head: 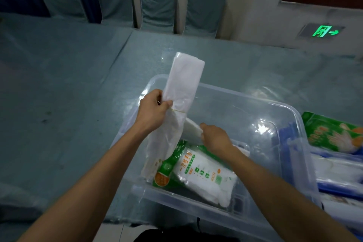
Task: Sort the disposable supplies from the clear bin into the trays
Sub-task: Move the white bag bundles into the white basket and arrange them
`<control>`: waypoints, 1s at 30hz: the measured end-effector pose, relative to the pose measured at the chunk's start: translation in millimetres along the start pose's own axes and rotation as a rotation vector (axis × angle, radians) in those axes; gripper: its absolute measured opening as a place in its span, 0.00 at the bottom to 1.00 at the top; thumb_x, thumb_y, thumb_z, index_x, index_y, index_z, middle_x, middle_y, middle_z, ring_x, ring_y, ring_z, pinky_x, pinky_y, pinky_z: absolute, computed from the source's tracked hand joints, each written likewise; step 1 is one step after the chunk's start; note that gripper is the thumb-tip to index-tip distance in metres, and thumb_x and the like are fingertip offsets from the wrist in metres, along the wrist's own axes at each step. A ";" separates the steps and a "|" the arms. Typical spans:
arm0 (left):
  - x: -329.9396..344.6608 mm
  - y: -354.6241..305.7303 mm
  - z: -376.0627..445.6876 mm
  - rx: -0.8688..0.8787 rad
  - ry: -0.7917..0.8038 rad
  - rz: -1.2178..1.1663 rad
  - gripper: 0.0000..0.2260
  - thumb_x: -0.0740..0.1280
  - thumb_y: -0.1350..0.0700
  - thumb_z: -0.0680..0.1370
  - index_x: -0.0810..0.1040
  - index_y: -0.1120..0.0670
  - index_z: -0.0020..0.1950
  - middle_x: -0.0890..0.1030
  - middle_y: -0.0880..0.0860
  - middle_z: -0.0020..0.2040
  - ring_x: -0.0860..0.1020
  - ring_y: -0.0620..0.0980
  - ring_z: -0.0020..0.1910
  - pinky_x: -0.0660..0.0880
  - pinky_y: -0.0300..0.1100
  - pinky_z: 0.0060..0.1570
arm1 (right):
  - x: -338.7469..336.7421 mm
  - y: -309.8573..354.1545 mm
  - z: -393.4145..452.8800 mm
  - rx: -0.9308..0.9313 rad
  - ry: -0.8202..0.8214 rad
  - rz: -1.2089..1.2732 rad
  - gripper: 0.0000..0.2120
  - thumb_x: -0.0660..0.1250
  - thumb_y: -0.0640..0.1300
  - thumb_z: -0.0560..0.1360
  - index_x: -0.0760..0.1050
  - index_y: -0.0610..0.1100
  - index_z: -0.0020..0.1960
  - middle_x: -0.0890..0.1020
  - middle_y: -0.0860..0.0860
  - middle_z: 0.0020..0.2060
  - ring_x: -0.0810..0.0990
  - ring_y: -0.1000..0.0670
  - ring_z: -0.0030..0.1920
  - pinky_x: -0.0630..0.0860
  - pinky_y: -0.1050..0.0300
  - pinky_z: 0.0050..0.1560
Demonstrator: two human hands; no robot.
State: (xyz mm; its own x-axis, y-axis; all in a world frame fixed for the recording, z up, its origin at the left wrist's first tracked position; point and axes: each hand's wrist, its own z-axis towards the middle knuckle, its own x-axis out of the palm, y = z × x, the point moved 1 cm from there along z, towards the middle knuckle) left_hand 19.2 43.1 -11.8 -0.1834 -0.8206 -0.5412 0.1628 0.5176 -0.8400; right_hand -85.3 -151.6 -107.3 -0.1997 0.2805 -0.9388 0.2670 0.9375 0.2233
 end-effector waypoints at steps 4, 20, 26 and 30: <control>2.9 -8.9 1.4 0.018 0.024 -0.062 0.07 0.71 0.55 0.76 0.77 0.58 0.44 0.78 0.50 0.37 0.73 0.46 0.34 0.69 0.43 0.34 | -37.0 -16.1 -25.0 0.076 -0.167 0.223 0.08 0.62 0.44 0.78 0.74 0.41 0.55 0.82 0.41 0.48 0.80 0.39 0.47 0.76 0.50 0.46; 55.5 -121.6 -11.7 0.171 0.209 -0.382 0.03 0.72 0.60 0.75 0.79 0.55 0.44 0.84 0.54 0.42 0.79 0.48 0.38 0.75 0.45 0.41 | -173.1 -75.4 -162.5 0.267 -0.865 0.861 0.07 0.71 0.37 0.74 0.78 0.48 0.48 0.84 0.59 0.41 0.84 0.58 0.42 0.80 0.53 0.50; 100.2 -211.9 -57.6 0.287 0.292 -0.489 0.04 0.73 0.58 0.76 0.82 0.55 0.50 0.86 0.51 0.46 0.84 0.49 0.44 0.81 0.49 0.46 | -200.8 -121.1 -247.4 0.277 -1.025 1.016 0.07 0.72 0.41 0.75 0.78 0.51 0.50 0.87 0.53 0.47 0.85 0.55 0.45 0.81 0.51 0.46; 151.0 -276.6 -109.8 0.366 0.363 -0.585 0.04 0.72 0.60 0.76 0.80 0.53 0.48 0.84 0.49 0.42 0.80 0.41 0.36 0.76 0.40 0.38 | -215.5 -164.8 -318.8 0.286 -1.127 1.067 0.07 0.71 0.38 0.75 0.79 0.49 0.50 0.87 0.52 0.46 0.86 0.54 0.44 0.82 0.52 0.46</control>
State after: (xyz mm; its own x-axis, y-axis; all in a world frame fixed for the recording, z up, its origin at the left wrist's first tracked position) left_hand -159.9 -197.4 134.6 -0.6339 -0.7721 -0.0454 0.2391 -0.1398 -0.9609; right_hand -386.8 -300.9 141.8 0.9301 0.3462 -0.1223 0.0091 0.3113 0.9503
